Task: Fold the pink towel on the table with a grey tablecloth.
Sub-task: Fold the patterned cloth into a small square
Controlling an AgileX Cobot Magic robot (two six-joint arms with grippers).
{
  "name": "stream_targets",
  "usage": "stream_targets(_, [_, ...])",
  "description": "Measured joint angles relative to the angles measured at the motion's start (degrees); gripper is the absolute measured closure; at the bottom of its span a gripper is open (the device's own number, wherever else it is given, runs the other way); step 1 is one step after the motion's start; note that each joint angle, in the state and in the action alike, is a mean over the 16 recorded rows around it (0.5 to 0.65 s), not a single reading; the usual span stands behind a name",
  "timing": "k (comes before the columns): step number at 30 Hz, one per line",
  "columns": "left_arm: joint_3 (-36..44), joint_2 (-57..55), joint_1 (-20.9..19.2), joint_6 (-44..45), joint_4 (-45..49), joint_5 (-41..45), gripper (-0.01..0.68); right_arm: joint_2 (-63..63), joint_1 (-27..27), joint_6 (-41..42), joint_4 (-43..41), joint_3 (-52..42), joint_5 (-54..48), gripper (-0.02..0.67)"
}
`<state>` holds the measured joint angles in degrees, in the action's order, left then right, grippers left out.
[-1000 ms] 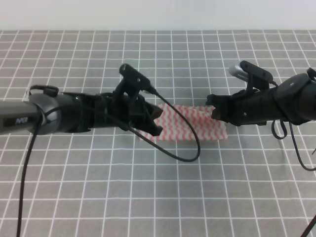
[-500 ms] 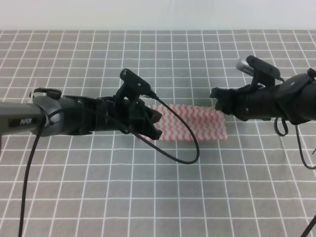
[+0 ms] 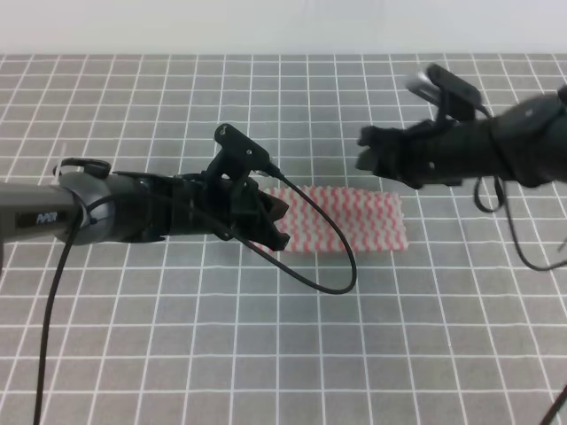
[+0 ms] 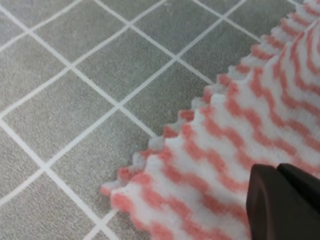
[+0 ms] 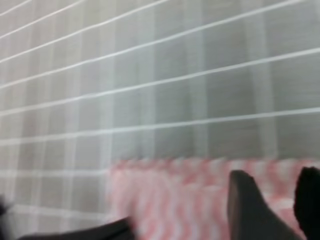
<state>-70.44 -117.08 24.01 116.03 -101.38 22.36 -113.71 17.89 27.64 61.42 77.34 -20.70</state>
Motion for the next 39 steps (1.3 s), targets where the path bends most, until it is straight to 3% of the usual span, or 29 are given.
stream_targets(12, [0.0, -0.1, 0.0, 0.1, 0.2, -0.7, 0.675, -6.3, -0.1, -0.2, -2.2, 7.6, -8.5, 0.653])
stream_targets(30, [0.0, 1.2, 0.0, -0.4, 0.1, -2.1, 0.675, -7.5, -4.2, -0.8, -8.2, 8.4, -5.9, 0.664])
stream_targets(39, [0.0, 6.4, 0.0, -8.2, 3.6, -2.3, 0.675, -0.7, -5.4, -8.9, -23.0, 8.4, -10.7, 0.664])
